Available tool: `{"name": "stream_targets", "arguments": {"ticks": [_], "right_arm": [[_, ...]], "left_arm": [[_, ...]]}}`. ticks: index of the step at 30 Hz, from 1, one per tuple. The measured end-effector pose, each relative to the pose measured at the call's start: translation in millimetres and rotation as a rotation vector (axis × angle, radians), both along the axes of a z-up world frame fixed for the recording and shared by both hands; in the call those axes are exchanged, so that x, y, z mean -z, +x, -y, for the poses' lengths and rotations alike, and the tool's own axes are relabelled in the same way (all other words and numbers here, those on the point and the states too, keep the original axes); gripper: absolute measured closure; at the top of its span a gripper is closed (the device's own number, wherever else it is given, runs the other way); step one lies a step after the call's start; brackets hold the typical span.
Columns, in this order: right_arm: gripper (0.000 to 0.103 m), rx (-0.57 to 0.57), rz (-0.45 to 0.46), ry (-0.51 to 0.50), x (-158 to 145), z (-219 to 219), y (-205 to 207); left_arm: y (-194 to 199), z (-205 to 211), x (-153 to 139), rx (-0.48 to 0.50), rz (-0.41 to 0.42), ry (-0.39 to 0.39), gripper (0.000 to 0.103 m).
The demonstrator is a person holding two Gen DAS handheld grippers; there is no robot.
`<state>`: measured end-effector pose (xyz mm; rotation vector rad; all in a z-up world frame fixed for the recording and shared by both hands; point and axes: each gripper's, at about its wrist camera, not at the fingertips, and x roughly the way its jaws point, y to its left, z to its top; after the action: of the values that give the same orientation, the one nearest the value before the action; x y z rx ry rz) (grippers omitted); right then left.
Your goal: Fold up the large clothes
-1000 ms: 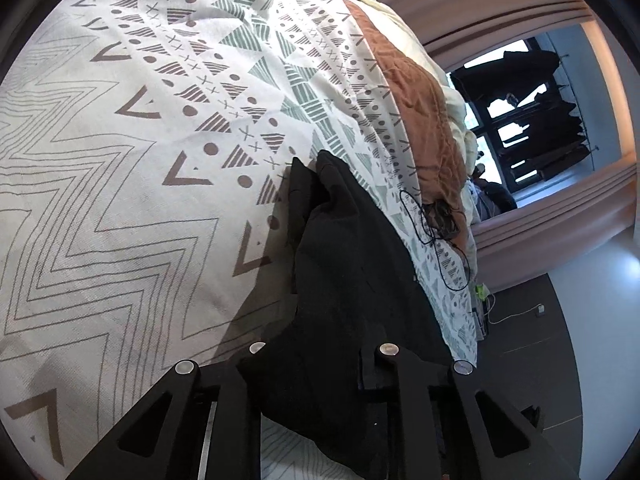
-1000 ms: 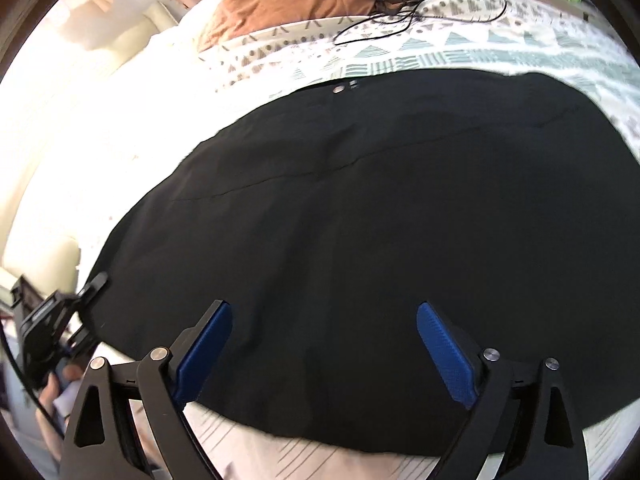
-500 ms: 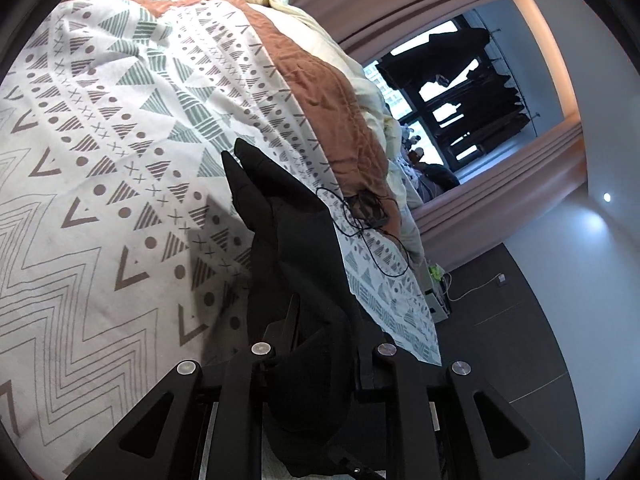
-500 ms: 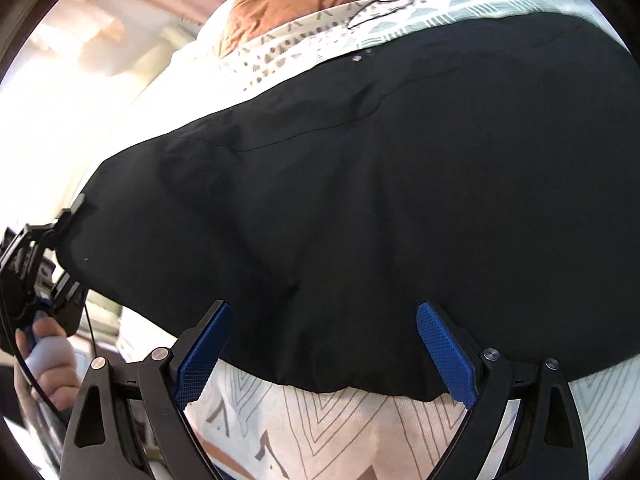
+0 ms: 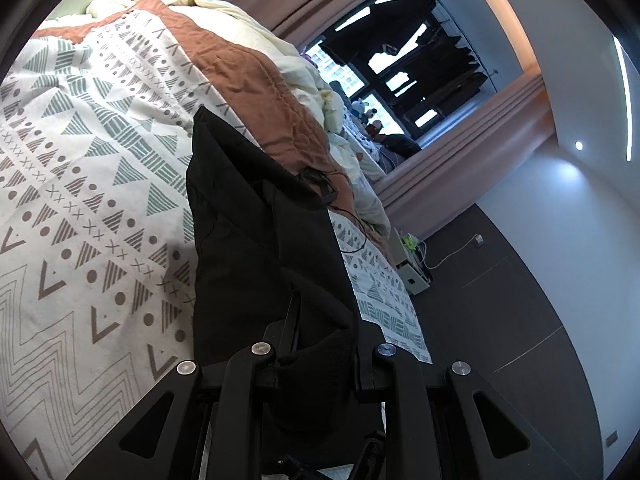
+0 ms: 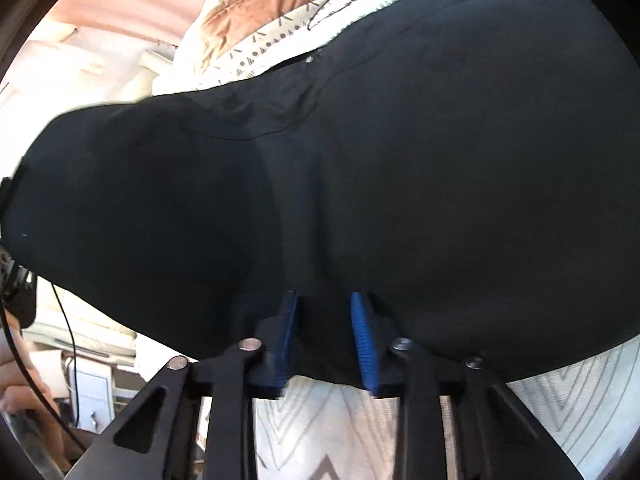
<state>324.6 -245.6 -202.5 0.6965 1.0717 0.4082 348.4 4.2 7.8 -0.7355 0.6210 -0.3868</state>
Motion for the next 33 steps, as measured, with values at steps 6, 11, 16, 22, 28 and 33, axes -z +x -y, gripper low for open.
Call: {"name": "stream_targets", "arguments": {"ticks": [6,11,16,22,28,33], "right_arm": [[0.076,-0.058,0.005,-0.117,-12.2,-16.6,10.7],[0.075,-0.091,0.003,-0.151,-13.2,-21.3,12.3],[0.076,-0.03,-0.035,0.019,-15.4,22.2,5.1],[0.071,0.147,0.03,0.061,-39.6,114.0,-28.9],[0.07,0.335,0.019,0.049,-36.6,202.1,-68.3],[0.068,0.41,0.006,0.055,-29.1,237.5,-84.5]], "left_arm": [[5.7,39.5,-4.5,0.064,0.007,0.028,0.084],[7.9,71.3,-6.6,0.118,0.002,0.045,0.084],[13.3,107.9,-3.7,0.184,-0.013,0.07,0.086],[22.2,161.1,20.9,0.279,-0.064,0.109,0.087],[22.9,220.7,59.4,0.393,-0.138,0.148,0.087],[15.4,258.9,81.5,0.454,-0.198,0.217,0.087]]}}
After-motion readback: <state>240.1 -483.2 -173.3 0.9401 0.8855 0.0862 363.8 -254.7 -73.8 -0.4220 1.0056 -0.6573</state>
